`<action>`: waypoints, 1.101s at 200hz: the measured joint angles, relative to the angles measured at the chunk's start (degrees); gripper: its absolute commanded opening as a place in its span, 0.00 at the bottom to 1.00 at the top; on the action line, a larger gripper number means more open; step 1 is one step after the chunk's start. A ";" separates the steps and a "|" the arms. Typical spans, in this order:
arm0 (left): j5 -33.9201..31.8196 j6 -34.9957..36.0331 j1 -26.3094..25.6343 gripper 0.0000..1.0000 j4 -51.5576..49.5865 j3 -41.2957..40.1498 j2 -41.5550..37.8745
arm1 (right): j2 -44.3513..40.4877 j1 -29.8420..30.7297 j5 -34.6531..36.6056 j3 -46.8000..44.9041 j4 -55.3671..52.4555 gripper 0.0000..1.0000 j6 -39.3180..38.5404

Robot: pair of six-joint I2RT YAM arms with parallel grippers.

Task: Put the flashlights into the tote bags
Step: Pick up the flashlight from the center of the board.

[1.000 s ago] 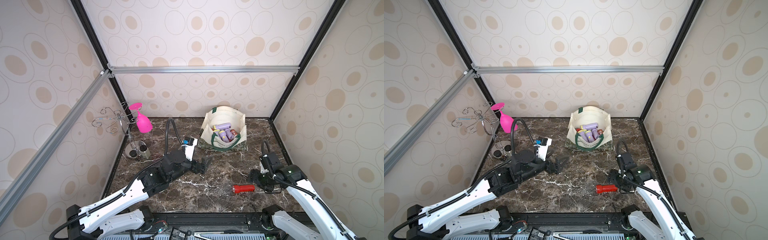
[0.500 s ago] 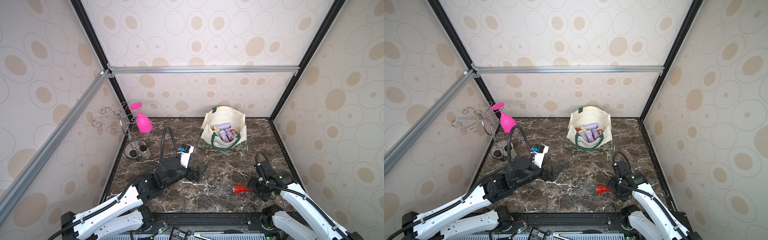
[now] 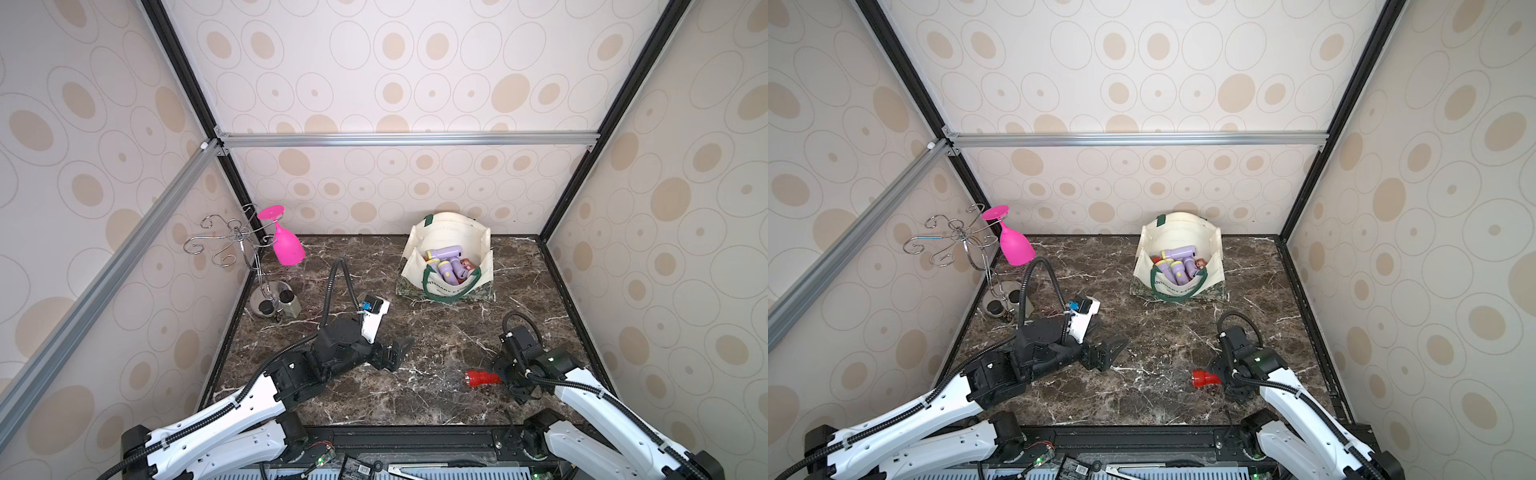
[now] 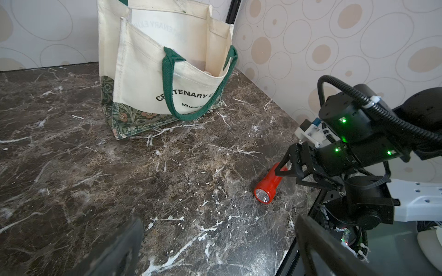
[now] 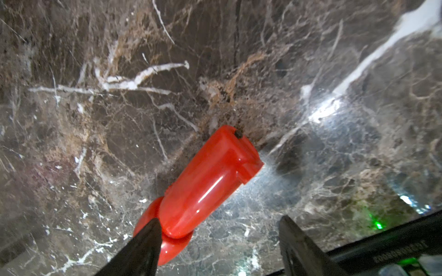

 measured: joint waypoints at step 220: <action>2.75 2.91 0.00 1.00 -2.38 -3.32 -5.09 | 15.06 6.01 7.10 -0.79 9.84 0.01 7.48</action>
